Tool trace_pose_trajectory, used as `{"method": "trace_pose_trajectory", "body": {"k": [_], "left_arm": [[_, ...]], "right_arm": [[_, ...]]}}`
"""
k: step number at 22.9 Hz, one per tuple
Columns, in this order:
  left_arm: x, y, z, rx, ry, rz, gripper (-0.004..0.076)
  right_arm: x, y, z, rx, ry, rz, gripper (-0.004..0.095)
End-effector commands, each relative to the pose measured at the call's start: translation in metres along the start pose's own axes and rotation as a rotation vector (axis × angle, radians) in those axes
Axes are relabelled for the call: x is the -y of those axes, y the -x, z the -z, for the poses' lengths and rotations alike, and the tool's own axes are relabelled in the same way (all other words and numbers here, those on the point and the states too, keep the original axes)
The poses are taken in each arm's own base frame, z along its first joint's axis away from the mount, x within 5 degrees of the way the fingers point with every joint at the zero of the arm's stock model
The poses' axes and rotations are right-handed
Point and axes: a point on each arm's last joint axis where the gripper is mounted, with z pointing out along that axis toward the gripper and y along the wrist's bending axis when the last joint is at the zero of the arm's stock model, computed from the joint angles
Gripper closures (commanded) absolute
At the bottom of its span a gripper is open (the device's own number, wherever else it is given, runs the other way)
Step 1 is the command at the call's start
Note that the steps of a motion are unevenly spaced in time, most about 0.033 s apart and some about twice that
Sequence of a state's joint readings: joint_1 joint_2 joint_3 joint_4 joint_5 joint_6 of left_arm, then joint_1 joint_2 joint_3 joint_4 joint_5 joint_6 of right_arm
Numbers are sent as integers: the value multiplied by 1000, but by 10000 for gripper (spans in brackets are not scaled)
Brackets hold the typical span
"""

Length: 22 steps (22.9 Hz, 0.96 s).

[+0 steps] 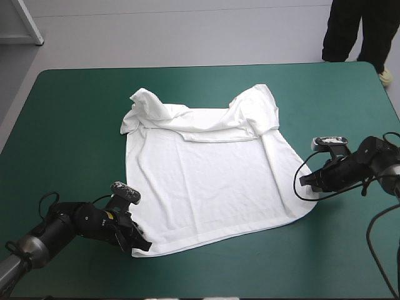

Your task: Fold the cloth

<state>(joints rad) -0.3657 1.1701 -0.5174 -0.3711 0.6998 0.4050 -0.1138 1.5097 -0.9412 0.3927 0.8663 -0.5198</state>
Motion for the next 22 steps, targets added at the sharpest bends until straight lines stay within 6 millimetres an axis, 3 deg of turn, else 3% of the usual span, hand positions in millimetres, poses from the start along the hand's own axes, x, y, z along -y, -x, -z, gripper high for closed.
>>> {"method": "trace_pose_trajectory", "body": {"k": [1,3,4,5,6,8,12,16,22], "left_arm": [[4,17,14,143,2,10,705],[8,35,42,261,22,-35,705],[9,40,50,291,29,-48,705],[11,55,72,372,56,-75,705],[11,60,82,405,73,-84,705],[14,82,122,529,147,-141,705],[21,123,222,818,375,-280,705],[26,135,280,969,517,-329,705],[41,139,364,1230,645,-362,705]], "right_arm": [[-20,18,60,281,1,86,916],[-35,23,100,446,-5,138,916],[-38,25,110,486,-4,150,916],[-46,29,134,576,-11,183,916],[-50,30,144,608,-12,196,916],[-61,34,175,722,-5,237,918],[-92,46,257,1028,42,322,918],[-107,45,310,1216,0,373,922],[-133,25,386,1491,-68,452,922]]}}
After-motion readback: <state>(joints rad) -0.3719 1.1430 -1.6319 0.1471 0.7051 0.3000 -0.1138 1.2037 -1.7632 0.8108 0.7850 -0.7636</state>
